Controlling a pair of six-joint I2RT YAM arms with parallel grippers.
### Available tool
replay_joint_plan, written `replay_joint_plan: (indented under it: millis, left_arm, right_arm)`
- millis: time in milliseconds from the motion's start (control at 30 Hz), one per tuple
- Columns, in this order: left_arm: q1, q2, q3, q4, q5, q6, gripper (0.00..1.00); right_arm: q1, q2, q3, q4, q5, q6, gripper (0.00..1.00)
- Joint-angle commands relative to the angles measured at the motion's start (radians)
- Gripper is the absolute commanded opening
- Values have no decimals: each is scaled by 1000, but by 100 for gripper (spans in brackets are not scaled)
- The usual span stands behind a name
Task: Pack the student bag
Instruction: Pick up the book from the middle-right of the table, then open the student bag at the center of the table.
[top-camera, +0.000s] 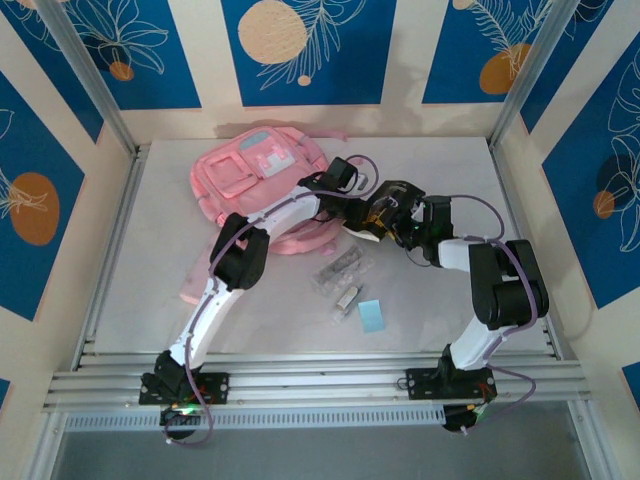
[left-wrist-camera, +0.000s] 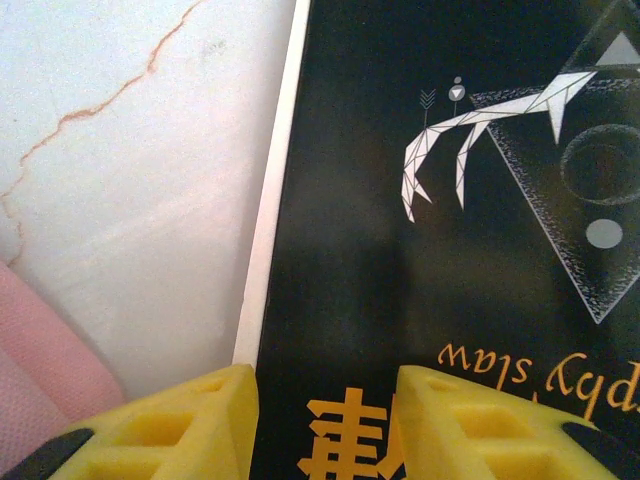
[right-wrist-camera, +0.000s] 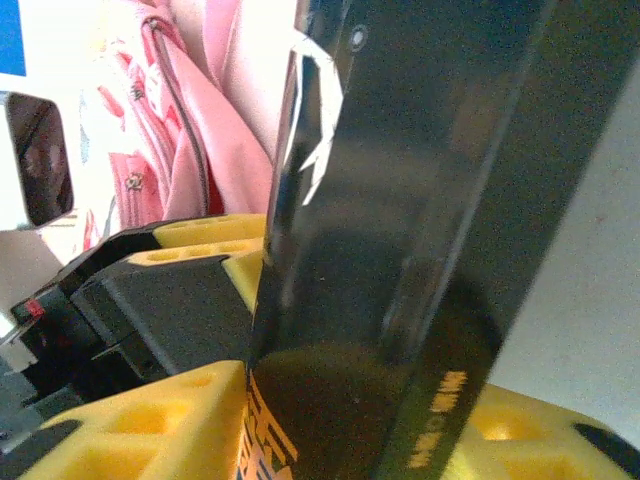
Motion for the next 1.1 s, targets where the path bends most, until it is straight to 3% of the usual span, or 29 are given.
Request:
replay_joint_plan:
  millis: [0,167,300,533,700,900,1067]
  left_arm:
    - [-34,53,-36,-157,71,-19,41]
    - [-34,-34,-50,-169,72,-33,53]
    - [-34,-166,-98,-163,62,-27,62]
    - [-33,-455,-342,-148,-46,51,73]
    - [-26,-633,-580,-138,-222,143,75]
    - [-4,-724,-784,-103,-395,206,73]
    - [46,-743,-846,-20,-457,177,71]
  right_arm:
    - [10,-48,43,-70,26,-41,38]
    - [-15,-101,60,-185,33,-58,26]
    - [-32,-131,68,-237,8,-79,0]
    - [-67,-225,81,-390,-38,-161,0]
    - [-102,-312,96,-525,-78,-220,0]
    - [-116,-371,112,-624,-135,-253,0]
    - [-113,-404,125,-654,-159,-265,0]
